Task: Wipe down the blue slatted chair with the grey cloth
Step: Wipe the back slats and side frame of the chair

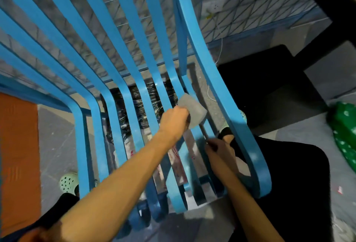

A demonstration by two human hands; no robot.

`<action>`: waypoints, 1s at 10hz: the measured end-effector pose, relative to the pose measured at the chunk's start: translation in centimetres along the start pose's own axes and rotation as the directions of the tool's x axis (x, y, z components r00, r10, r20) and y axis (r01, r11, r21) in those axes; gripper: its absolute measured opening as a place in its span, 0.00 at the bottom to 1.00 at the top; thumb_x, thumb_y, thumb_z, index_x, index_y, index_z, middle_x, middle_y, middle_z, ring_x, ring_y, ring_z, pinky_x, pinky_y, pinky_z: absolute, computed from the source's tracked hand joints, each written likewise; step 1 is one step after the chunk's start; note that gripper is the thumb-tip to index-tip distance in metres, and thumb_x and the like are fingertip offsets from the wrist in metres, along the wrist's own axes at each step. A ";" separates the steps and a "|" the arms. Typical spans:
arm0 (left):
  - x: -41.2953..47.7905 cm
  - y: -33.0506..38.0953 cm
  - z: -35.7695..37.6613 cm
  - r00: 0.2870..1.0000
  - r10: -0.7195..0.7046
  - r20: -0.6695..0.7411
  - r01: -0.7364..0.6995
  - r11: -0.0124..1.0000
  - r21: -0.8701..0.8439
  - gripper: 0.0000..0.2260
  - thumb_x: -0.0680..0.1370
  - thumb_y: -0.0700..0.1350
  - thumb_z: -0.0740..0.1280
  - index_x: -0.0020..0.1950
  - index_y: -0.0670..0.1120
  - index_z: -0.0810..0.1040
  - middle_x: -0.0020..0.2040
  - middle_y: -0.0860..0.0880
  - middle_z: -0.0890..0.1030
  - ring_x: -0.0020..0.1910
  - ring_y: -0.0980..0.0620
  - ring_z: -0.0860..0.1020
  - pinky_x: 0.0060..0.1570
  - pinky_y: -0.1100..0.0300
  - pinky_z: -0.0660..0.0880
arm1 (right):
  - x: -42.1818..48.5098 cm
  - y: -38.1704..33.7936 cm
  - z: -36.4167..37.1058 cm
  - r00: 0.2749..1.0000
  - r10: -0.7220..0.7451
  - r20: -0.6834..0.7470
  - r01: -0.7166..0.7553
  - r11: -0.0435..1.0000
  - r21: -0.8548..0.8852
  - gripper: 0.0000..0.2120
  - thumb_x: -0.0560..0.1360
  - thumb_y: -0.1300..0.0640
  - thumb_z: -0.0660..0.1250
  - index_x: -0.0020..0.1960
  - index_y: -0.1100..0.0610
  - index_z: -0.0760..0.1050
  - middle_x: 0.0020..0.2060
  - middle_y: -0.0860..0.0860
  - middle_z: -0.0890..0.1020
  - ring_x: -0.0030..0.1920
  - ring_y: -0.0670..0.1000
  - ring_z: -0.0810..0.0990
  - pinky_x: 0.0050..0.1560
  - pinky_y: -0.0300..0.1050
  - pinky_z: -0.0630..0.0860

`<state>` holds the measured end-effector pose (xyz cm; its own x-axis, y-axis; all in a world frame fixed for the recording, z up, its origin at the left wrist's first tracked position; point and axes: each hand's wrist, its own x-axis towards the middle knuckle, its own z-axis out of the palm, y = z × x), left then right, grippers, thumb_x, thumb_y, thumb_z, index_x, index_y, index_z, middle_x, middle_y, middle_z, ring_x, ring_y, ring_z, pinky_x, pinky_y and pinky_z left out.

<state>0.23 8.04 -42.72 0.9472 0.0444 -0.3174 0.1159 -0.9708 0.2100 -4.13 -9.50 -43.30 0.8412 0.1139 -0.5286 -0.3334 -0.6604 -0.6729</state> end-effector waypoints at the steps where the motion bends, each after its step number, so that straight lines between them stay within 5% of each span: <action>1: 1.5 -0.1 -0.7 0.998 0.057 0.024 -0.057 0.998 -0.020 0.10 0.74 0.43 0.66 0.54 0.44 0.78 0.50 0.41 0.79 0.46 0.37 0.80 0.39 0.50 0.74 | 0.7 -0.6 0.2 0.999 -0.003 -0.048 0.003 1.000 -0.010 0.09 0.79 0.56 0.65 0.57 0.56 0.80 0.49 0.51 0.82 0.44 0.44 0.75 0.48 0.35 0.69; 2: 0.4 1.6 0.6 0.993 0.092 0.071 -0.092 0.996 -0.008 0.12 0.77 0.46 0.64 0.58 0.43 0.77 0.56 0.41 0.72 0.45 0.37 0.78 0.38 0.50 0.73 | 1.2 -0.1 0.6 1.000 0.012 -0.017 -0.011 0.999 0.038 0.10 0.81 0.60 0.61 0.57 0.62 0.78 0.48 0.55 0.79 0.48 0.50 0.75 0.47 0.28 0.68; 3: -2.0 2.5 2.6 0.997 0.075 0.009 -0.073 0.988 -0.133 0.09 0.77 0.38 0.63 0.57 0.42 0.76 0.56 0.41 0.71 0.44 0.36 0.77 0.36 0.49 0.72 | 1.9 -0.3 0.8 0.996 0.014 -0.086 -0.012 1.000 0.028 0.13 0.82 0.59 0.58 0.56 0.65 0.78 0.51 0.60 0.81 0.54 0.58 0.78 0.57 0.41 0.70; 4: -5.3 2.9 4.4 0.986 0.163 -0.024 -0.163 0.953 -0.254 0.07 0.78 0.39 0.63 0.54 0.43 0.78 0.55 0.42 0.75 0.42 0.39 0.79 0.39 0.49 0.77 | 1.1 -1.7 0.3 0.995 0.096 -0.033 -0.086 0.968 0.234 0.18 0.84 0.53 0.52 0.63 0.64 0.73 0.51 0.54 0.78 0.46 0.44 0.77 0.46 0.25 0.70; 5: -6.1 2.8 4.5 0.971 0.234 -0.053 -0.239 0.924 -0.297 0.06 0.77 0.39 0.63 0.50 0.42 0.79 0.50 0.42 0.77 0.37 0.40 0.79 0.34 0.48 0.79 | 1.6 -0.6 0.2 0.995 0.096 0.037 -0.103 0.939 0.329 0.18 0.84 0.52 0.52 0.66 0.62 0.71 0.51 0.48 0.78 0.44 0.39 0.74 0.37 0.21 0.69; 6: -2.6 0.7 3.6 0.988 0.132 -0.080 -0.150 0.944 -0.295 0.07 0.78 0.39 0.63 0.54 0.44 0.78 0.54 0.43 0.76 0.47 0.42 0.78 0.46 0.48 0.77 | 1.7 -0.6 1.3 0.996 0.069 0.047 -0.079 0.964 0.254 0.18 0.84 0.51 0.54 0.64 0.61 0.74 0.49 0.47 0.78 0.49 0.43 0.77 0.45 0.26 0.71; 7: 1.9 -2.1 2.9 0.986 0.042 -0.159 -0.084 0.958 -0.273 0.07 0.77 0.37 0.65 0.53 0.42 0.78 0.52 0.43 0.75 0.46 0.41 0.78 0.47 0.48 0.76 | 1.2 -0.8 2.4 1.000 0.004 -0.018 -0.002 0.997 0.074 0.17 0.82 0.48 0.56 0.67 0.54 0.72 0.57 0.48 0.73 0.61 0.52 0.75 0.62 0.48 0.73; 9: 8.0 -5.5 0.6 0.980 -0.059 -0.192 0.012 0.972 -0.236 0.10 0.77 0.37 0.64 0.58 0.42 0.77 0.53 0.43 0.76 0.42 0.50 0.71 0.42 0.59 0.69 | -0.9 -6.7 1.3 0.896 -0.440 0.053 0.443 0.886 -0.136 0.18 0.81 0.59 0.59 0.71 0.54 0.68 0.68 0.50 0.68 0.66 0.45 0.68 0.65 0.39 0.68; 10: 7.1 -5.4 0.9 0.981 -0.059 -0.187 0.010 0.968 -0.250 0.11 0.75 0.36 0.64 0.57 0.42 0.78 0.49 0.44 0.78 0.42 0.48 0.76 0.47 0.52 0.76 | -0.3 -11.1 0.2 0.863 -0.502 0.058 0.502 0.839 -0.210 0.19 0.79 0.61 0.61 0.70 0.56 0.68 0.66 0.53 0.68 0.64 0.51 0.69 0.62 0.49 0.72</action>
<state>6.09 13.38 -46.98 0.9779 0.1444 -0.1510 0.1966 -0.8804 0.4316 -0.76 -2.04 -35.81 0.8686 0.4726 -0.1488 0.2315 -0.6527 -0.7214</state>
